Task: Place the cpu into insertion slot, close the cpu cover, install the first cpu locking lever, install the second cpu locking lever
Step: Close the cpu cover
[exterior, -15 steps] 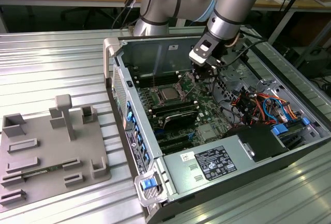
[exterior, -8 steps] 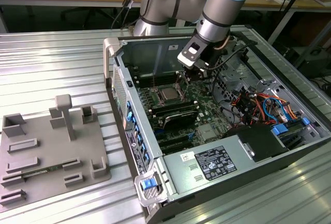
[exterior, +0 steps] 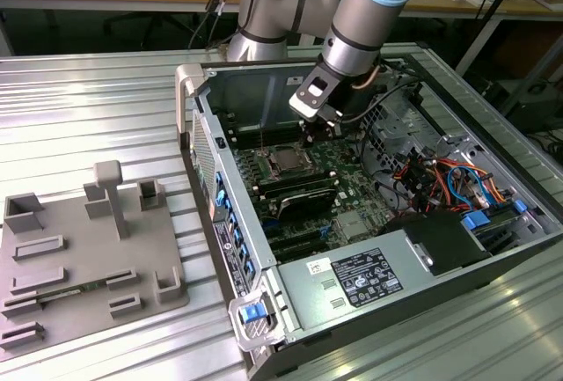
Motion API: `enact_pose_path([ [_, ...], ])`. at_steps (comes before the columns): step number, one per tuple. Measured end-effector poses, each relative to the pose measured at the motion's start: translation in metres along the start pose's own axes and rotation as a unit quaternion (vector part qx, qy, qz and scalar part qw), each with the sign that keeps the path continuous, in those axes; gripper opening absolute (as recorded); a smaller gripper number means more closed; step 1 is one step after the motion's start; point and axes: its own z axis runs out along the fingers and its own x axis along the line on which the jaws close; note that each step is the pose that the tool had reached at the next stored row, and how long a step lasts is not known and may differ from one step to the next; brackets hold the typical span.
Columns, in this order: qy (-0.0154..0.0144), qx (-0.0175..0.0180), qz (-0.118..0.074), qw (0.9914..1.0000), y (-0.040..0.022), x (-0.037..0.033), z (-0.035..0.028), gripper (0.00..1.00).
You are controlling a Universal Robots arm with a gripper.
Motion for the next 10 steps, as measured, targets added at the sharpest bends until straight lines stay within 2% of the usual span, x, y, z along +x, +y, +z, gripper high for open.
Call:
enact_pose_path([
  [5,0.0,0.0013,0.0,1.0,-0.0088,0.0001,0.003,0.11],
  [10,0.0001,0.0023,0.0,1.0,-0.0107,0.0002,0.0041,0.11],
])
